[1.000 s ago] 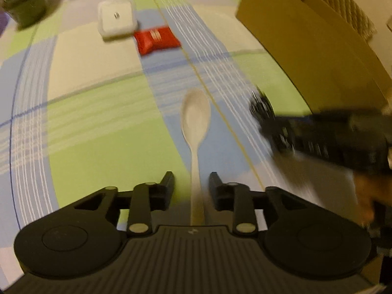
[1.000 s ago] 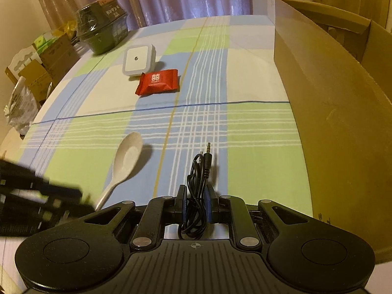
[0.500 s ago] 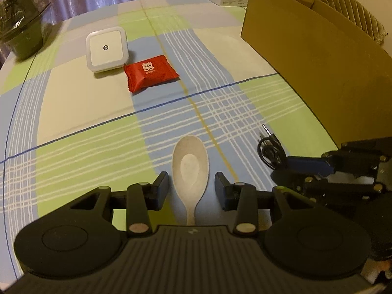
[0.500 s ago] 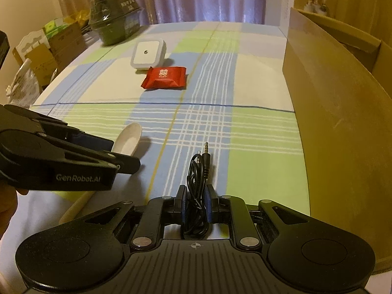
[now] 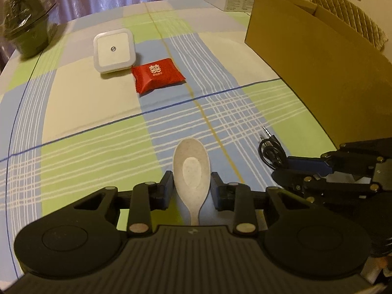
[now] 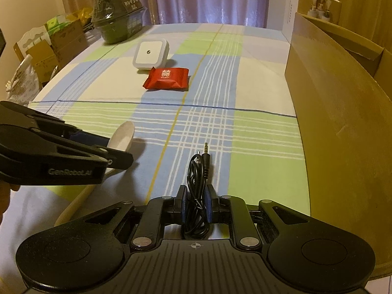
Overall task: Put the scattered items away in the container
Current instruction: 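Lift the white spoon with the left gripper while the right lifts the black cable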
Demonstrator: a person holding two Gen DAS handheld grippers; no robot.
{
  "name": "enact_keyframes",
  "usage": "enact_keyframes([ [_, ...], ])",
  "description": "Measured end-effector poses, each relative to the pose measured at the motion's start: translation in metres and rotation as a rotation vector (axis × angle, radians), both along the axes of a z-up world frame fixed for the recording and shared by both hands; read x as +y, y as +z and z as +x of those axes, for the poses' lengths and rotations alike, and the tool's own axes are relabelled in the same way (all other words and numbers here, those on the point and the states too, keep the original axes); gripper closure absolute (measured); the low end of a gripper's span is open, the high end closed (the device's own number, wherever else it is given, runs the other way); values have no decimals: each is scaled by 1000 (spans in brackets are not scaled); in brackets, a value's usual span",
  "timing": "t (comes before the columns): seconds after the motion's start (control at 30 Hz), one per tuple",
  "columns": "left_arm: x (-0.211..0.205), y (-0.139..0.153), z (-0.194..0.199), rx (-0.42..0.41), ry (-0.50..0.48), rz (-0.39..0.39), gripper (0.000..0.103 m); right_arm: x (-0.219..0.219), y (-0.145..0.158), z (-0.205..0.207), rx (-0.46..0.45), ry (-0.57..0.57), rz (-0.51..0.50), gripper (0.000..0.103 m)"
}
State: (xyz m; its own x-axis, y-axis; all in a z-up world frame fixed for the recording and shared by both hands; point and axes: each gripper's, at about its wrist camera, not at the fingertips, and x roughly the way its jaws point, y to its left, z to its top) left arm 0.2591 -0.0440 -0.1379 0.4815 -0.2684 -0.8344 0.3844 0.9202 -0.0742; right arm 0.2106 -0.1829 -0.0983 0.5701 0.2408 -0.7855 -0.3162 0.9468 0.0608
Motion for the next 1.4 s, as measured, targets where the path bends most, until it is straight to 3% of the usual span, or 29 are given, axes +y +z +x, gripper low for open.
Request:
enact_keyframes([
  [0.07, 1, 0, -1, 4, 3, -5, 76, 2, 0, 0, -4, 4, -10, 84],
  [0.13, 2, -1, -2, 10, 5, -11, 76, 4, 0, 1, -5, 6, -20, 46],
  [0.17, 2, -2, -3, 12, 5, -12, 76, 4, 0, 0, -9, 2, -20, 17],
  [0.33, 4, -2, -3, 16, 14, -25, 76, 7, -5, 3, 8, 20, -12, 17],
  [0.47, 8, -1, -4, 17, 26, -39, 76, 6, -6, 3, 3, 21, -15, 18],
  [0.5, 9, 0, -4, 18, 27, -42, 76, 7, -6, 3, -2, 21, -20, 23],
  [0.57, 10, 0, -4, 18, 28, -45, 76, 8, -5, 3, -21, 28, -28, 40],
  [0.63, 10, 1, -5, 17, 29, -48, 76, 9, -4, 6, -20, 25, -25, 48],
  [0.7, 9, 2, -5, 18, 28, -50, 76, 8, -2, 9, -21, 15, -27, 84],
  [1.0, 6, 13, -15, 17, 24, -62, 76, 9, 15, 1, -37, 11, -20, 86],
  [1.4, 6, 51, -32, -24, 39, -87, 76, 7, 65, -16, -120, -1, 9, 86],
])
